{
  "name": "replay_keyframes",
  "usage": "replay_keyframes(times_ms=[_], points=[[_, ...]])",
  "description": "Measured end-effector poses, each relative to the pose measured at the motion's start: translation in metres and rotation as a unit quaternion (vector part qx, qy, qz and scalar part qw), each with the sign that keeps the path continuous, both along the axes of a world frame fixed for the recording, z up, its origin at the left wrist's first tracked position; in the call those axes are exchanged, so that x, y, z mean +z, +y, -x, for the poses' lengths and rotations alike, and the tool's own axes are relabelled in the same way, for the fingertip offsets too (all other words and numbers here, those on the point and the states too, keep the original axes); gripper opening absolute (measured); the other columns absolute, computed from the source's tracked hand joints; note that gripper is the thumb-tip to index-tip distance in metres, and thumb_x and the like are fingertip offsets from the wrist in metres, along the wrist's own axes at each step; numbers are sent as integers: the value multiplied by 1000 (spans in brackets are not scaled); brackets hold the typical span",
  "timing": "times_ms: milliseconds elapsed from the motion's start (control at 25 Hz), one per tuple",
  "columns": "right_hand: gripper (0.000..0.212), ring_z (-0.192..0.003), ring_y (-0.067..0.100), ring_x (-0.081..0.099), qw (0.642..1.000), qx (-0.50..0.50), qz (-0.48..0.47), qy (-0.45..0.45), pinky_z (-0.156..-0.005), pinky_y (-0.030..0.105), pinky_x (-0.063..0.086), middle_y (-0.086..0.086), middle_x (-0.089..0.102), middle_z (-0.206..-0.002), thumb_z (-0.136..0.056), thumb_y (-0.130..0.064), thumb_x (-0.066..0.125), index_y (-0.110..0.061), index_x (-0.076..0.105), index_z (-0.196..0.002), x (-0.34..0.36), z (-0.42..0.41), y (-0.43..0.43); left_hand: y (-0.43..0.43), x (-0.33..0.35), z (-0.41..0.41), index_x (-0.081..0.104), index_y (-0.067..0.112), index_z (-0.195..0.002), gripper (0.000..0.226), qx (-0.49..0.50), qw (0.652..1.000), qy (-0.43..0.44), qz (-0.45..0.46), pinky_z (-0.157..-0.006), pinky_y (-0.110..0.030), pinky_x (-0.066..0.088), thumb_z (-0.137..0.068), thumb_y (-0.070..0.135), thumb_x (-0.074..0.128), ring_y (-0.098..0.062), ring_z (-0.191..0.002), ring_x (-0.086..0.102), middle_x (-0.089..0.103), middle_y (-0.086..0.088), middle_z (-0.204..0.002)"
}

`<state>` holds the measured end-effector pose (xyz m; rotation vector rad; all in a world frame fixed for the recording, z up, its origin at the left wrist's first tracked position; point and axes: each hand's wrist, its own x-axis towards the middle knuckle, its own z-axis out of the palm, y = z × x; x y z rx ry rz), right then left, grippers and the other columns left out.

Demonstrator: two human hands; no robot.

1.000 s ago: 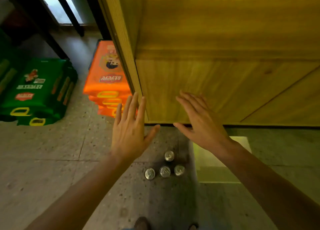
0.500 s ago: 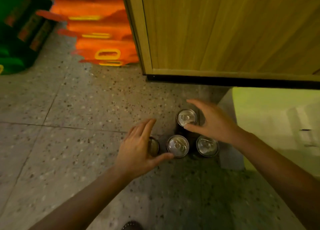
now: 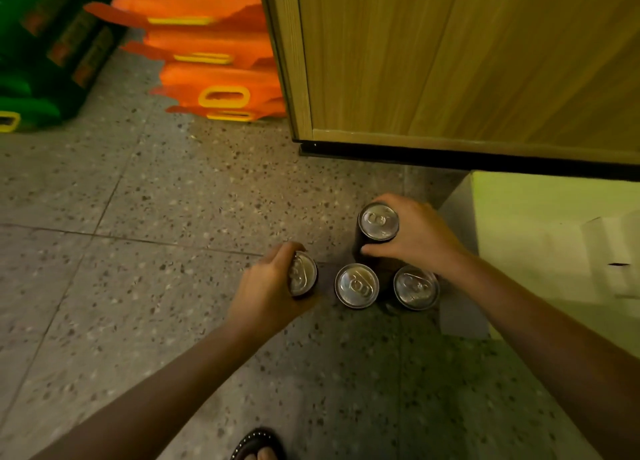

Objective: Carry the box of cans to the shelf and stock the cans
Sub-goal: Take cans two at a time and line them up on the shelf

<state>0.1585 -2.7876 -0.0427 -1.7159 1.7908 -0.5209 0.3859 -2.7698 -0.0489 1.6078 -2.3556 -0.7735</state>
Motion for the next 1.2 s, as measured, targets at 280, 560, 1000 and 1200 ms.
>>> replay_keyframes(times_ms=[280,560,1000,1200], points=[[61,-94,15,61,995,-64,19,-76,-77,27,51,-1,65,-105,-56,-30,85,-19,57,-109,234,27,-14,-50,244,36,48,18,-118,67,31,998,46,31,-79,-32,52,-60,27,82,-23,-100,59,61,-4,-114],[58,-87,10,60,992,-67,50,-97,-72,16,48,-7,62,-95,-55,-22,85,-19,56,-106,569,58,-13,-79,569,78,46,16,-104,65,-21,995,89,47,-66,-32,48,-53,28,85,-18,-82,57,60,3,-93],[49,-91,5,61,968,-143,161,-131,-73,22,48,-10,65,-96,-59,-37,80,-21,58,-99,920,91,7,-101,912,111,54,36,-102,62,-115,961,241,76,-84,-26,52,-49,31,86,-6,-100,60,60,15,-102],[48,-98,8,59,958,-158,207,-122,-83,27,50,-6,64,-104,-62,-37,78,-24,58,-103,977,95,-8,-125,974,133,51,23,-116,76,-116,952,274,66,-85,-27,49,-49,32,85,-11,-103,60,61,10,-105]])
